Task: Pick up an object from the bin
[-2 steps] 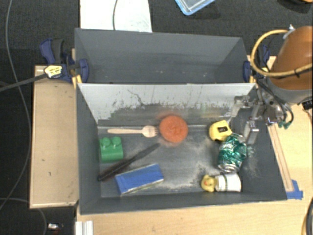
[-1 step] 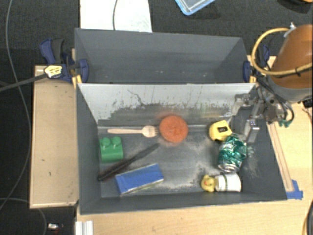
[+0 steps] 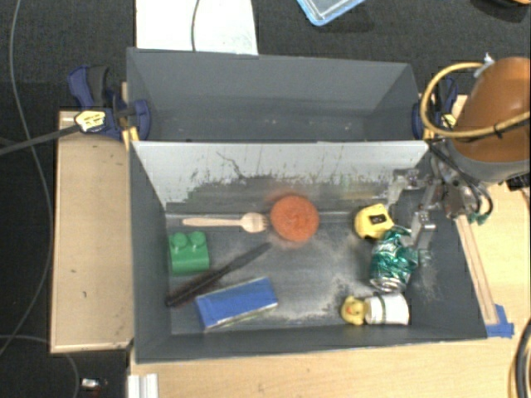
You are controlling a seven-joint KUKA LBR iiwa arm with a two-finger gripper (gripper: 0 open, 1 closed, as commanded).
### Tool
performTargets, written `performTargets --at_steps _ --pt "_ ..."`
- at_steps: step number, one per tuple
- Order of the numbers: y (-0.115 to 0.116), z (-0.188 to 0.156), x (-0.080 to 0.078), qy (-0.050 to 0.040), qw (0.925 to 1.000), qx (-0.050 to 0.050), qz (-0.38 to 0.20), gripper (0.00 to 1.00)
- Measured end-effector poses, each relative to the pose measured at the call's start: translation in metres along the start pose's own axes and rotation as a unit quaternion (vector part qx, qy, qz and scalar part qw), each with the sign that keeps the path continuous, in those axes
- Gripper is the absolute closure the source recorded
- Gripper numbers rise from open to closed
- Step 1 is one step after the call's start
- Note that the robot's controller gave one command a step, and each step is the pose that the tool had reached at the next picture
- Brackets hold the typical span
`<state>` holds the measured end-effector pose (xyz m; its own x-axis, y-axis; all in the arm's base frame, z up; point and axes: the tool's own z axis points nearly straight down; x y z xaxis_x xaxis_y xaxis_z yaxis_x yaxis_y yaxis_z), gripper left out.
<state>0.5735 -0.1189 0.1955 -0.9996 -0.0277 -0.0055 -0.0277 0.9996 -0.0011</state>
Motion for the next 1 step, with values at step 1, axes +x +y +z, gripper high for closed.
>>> performTargets --at_steps 1 --pt "-0.0017 0.0222 0.0027 -0.0017 0.9977 0.0 0.068 0.0"
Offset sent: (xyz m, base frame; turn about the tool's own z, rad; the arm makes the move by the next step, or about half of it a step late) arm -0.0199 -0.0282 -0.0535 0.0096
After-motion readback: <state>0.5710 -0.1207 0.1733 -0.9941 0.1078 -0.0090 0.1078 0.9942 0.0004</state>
